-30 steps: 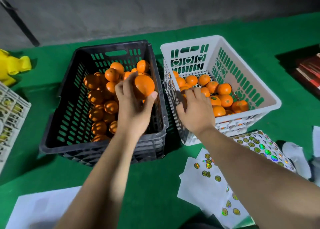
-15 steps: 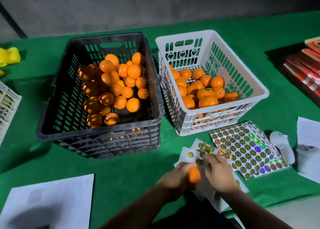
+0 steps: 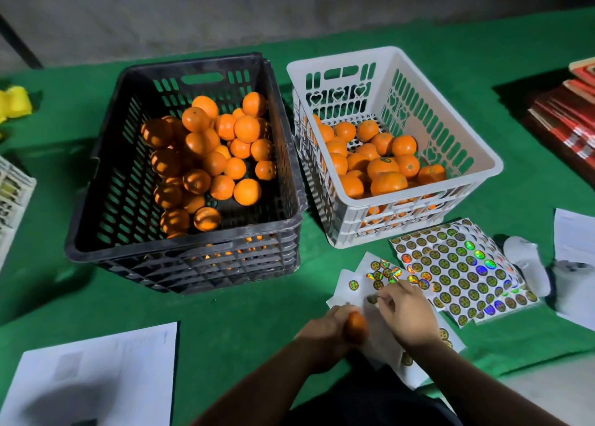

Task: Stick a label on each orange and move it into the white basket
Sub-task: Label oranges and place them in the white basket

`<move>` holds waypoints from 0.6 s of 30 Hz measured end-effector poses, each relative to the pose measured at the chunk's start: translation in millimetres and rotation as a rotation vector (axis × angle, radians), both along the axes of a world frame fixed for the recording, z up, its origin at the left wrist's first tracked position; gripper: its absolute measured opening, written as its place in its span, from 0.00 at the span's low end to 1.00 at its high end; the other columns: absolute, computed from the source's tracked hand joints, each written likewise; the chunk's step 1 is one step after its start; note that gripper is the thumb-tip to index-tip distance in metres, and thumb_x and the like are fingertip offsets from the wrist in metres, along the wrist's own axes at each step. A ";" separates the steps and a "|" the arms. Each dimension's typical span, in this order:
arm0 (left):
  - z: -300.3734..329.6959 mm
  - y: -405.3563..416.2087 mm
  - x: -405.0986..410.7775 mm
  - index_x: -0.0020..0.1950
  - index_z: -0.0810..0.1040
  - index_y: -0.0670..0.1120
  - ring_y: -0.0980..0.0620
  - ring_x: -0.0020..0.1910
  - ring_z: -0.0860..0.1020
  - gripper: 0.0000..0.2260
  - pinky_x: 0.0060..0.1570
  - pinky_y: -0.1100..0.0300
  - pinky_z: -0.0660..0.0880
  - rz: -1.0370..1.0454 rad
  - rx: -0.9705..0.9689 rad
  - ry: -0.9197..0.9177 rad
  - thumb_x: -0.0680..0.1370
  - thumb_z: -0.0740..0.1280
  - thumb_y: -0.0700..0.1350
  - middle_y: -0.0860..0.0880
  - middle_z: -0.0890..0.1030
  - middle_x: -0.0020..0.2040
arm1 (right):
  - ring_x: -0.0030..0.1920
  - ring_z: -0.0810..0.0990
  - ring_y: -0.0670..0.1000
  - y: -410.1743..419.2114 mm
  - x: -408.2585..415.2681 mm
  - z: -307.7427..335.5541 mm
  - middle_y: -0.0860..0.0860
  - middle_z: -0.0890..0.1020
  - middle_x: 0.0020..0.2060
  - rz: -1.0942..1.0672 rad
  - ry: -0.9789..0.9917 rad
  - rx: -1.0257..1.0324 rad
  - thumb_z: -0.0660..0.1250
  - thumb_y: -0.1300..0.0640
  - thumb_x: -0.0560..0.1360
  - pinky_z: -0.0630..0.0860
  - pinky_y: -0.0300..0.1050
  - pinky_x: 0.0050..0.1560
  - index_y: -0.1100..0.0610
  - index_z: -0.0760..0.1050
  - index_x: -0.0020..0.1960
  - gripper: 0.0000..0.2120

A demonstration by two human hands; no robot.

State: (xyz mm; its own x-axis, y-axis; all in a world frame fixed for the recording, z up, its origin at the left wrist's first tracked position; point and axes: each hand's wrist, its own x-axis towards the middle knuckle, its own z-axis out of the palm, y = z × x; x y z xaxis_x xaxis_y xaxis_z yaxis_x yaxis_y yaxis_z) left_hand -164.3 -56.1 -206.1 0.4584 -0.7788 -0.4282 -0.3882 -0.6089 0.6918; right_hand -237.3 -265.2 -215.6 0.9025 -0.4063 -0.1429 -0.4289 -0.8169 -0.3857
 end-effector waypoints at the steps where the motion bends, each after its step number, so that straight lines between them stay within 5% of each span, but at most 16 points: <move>1: -1.3 0.4 0.6 0.80 0.63 0.53 0.40 0.67 0.76 0.31 0.65 0.53 0.72 0.002 -0.002 0.003 0.80 0.71 0.50 0.49 0.69 0.77 | 0.48 0.78 0.57 1.0 -1.0 3.9 0.52 0.79 0.45 -0.064 -0.057 0.102 0.71 0.59 0.77 0.74 0.49 0.47 0.55 0.80 0.47 0.01; 6: -1.9 2.9 0.0 0.76 0.69 0.52 0.48 0.67 0.75 0.29 0.67 0.57 0.71 0.115 -0.148 0.083 0.77 0.75 0.50 0.49 0.76 0.70 | 0.33 0.76 0.42 6.2 -7.8 28.4 0.47 0.80 0.32 -0.228 -0.144 0.496 0.70 0.64 0.78 0.70 0.32 0.35 0.54 0.76 0.42 0.08; 11: 7.3 4.9 4.2 0.80 0.64 0.57 0.54 0.69 0.73 0.35 0.67 0.58 0.72 0.262 -0.249 0.035 0.76 0.74 0.60 0.56 0.71 0.74 | 0.34 0.72 0.50 14.3 -16.2 62.7 0.54 0.75 0.32 -0.185 -0.211 0.805 0.71 0.64 0.79 0.69 0.46 0.39 0.63 0.77 0.43 0.07; 14: 18.9 7.2 9.7 0.80 0.62 0.57 0.57 0.66 0.72 0.36 0.65 0.63 0.70 0.309 -0.303 0.061 0.76 0.72 0.64 0.56 0.70 0.71 | 0.35 0.74 0.52 18.5 -17.2 84.4 0.56 0.77 0.32 -0.187 -0.286 0.916 0.70 0.64 0.79 0.72 0.43 0.40 0.67 0.77 0.44 0.08; 18: 34.5 9.9 8.8 0.79 0.62 0.63 0.56 0.67 0.73 0.35 0.69 0.53 0.72 0.367 -0.349 0.102 0.76 0.73 0.64 0.58 0.69 0.69 | 0.36 0.75 0.48 27.8 -14.0 108.3 0.51 0.79 0.33 -0.026 -0.216 0.951 0.71 0.63 0.78 0.72 0.40 0.42 0.62 0.80 0.42 0.07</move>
